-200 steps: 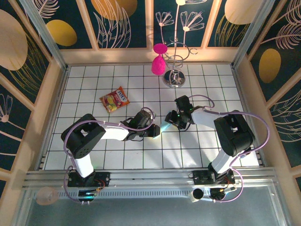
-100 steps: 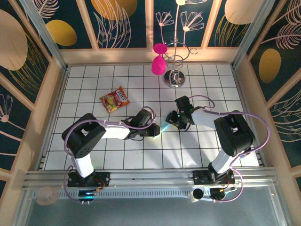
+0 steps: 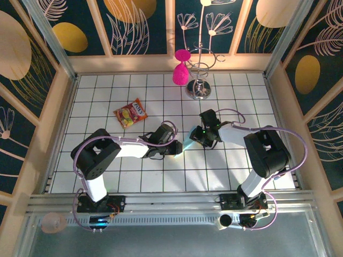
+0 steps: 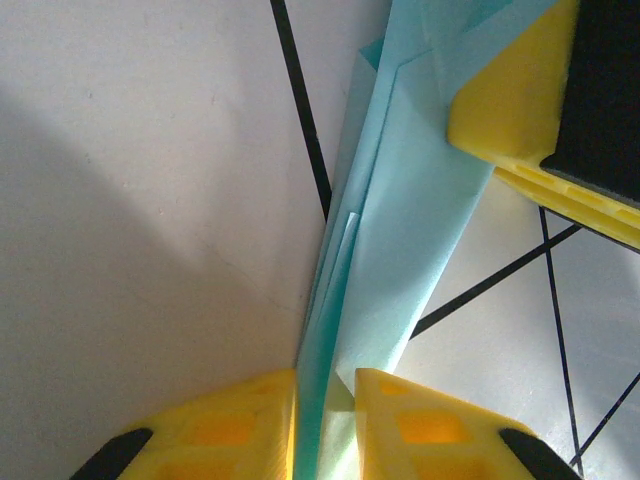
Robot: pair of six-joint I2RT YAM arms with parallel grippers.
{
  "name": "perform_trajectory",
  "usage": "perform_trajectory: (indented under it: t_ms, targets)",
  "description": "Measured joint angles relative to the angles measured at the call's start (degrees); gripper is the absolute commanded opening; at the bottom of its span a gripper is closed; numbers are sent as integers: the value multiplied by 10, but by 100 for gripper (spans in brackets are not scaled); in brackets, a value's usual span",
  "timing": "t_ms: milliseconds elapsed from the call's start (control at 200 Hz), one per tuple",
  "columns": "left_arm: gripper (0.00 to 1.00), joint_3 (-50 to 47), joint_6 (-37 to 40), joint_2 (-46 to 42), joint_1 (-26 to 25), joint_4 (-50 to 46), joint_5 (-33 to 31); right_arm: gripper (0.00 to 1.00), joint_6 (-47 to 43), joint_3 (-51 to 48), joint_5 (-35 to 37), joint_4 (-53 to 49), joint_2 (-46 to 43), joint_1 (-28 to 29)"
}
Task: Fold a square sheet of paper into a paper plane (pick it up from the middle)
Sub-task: Fold the wing for the fifth time at the center of the table.
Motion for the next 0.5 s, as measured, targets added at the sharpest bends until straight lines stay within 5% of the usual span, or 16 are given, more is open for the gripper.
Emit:
perform_trajectory:
  t_ms: [501]
  targets:
    - [19,9,0,4,0,-16,-6,35,0,0,0,-1,0,-1]
